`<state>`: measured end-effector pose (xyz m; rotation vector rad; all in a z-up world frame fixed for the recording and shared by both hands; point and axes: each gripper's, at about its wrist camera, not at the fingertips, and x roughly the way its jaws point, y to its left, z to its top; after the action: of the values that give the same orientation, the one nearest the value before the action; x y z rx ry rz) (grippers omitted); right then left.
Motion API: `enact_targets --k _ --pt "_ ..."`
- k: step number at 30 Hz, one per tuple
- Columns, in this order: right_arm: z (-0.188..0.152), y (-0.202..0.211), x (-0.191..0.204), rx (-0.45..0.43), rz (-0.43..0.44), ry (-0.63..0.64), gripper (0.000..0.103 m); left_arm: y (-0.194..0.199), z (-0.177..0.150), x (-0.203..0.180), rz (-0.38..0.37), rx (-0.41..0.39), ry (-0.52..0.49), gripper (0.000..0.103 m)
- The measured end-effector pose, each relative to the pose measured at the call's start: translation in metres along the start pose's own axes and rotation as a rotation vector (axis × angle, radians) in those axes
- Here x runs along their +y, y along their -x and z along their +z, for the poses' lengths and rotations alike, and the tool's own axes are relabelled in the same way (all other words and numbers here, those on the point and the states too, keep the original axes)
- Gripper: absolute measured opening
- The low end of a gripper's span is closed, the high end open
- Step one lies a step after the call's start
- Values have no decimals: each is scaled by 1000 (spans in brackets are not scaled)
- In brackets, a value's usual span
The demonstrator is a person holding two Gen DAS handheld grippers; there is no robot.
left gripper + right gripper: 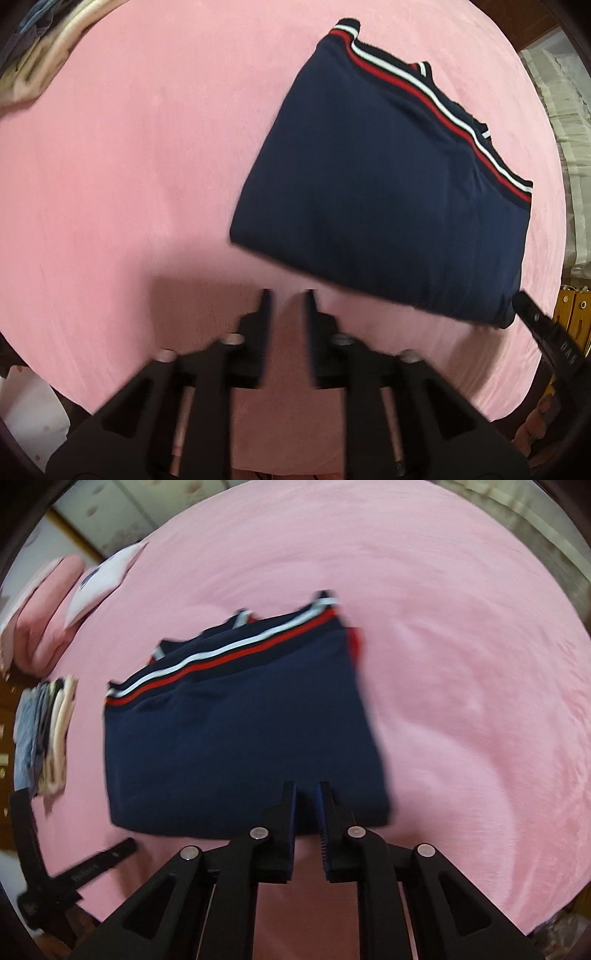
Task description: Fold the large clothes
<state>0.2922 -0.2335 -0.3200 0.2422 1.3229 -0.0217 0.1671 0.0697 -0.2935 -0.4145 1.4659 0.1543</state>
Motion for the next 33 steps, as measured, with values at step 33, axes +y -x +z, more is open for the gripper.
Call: enact_targets --k 33 --pt "51 -94 129 101 -37 304 18 -32 28 37 -404 -196 462 71"
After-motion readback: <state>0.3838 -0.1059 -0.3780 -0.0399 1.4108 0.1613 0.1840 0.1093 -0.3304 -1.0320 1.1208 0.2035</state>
